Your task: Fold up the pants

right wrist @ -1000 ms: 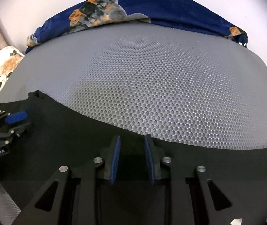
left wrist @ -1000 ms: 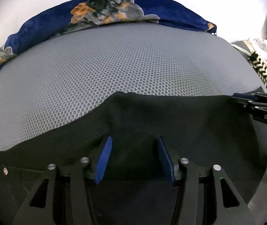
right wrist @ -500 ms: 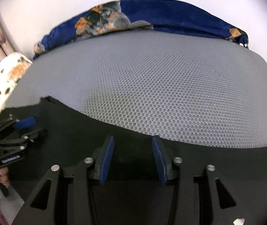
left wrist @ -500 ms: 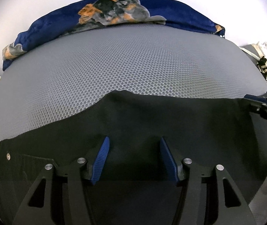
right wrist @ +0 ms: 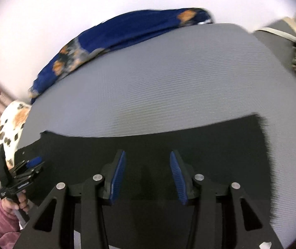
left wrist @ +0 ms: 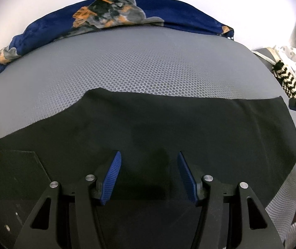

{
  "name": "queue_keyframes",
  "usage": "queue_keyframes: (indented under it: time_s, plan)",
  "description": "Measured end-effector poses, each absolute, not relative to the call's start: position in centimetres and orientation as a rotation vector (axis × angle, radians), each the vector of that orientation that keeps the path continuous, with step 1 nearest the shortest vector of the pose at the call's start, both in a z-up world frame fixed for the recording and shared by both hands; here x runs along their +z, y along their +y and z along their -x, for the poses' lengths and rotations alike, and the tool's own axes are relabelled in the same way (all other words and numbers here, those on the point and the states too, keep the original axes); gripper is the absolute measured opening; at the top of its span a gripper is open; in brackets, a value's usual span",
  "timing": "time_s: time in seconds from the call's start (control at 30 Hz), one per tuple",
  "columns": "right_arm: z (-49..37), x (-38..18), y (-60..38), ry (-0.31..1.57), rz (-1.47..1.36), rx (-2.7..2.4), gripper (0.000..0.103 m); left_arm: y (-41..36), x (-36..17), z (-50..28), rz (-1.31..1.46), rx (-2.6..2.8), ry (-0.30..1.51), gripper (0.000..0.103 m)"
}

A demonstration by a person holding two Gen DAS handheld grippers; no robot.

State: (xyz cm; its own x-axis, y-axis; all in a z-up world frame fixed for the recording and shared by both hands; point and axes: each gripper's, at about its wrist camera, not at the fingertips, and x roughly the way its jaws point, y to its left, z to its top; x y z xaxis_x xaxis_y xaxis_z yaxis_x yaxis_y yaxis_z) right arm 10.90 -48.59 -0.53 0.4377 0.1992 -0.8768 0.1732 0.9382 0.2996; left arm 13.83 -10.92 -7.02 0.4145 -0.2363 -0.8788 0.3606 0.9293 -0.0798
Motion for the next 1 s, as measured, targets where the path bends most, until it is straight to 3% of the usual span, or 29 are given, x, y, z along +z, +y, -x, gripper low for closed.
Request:
queue_keyframes:
  time_s: [0.57,1.0]
  plan:
    - [-6.8,-2.7,-61.2,1.189,-0.594,-0.083,0.041,-13.4,-7.3,-12.7,-0.147,-0.422,1.103,0.057]
    - [-4.4,-5.6,-66.1,1.226,-0.724,-0.025,0.025,-14.7,-8.2,-12.5,-0.185,-0.428,1.127,0.057]
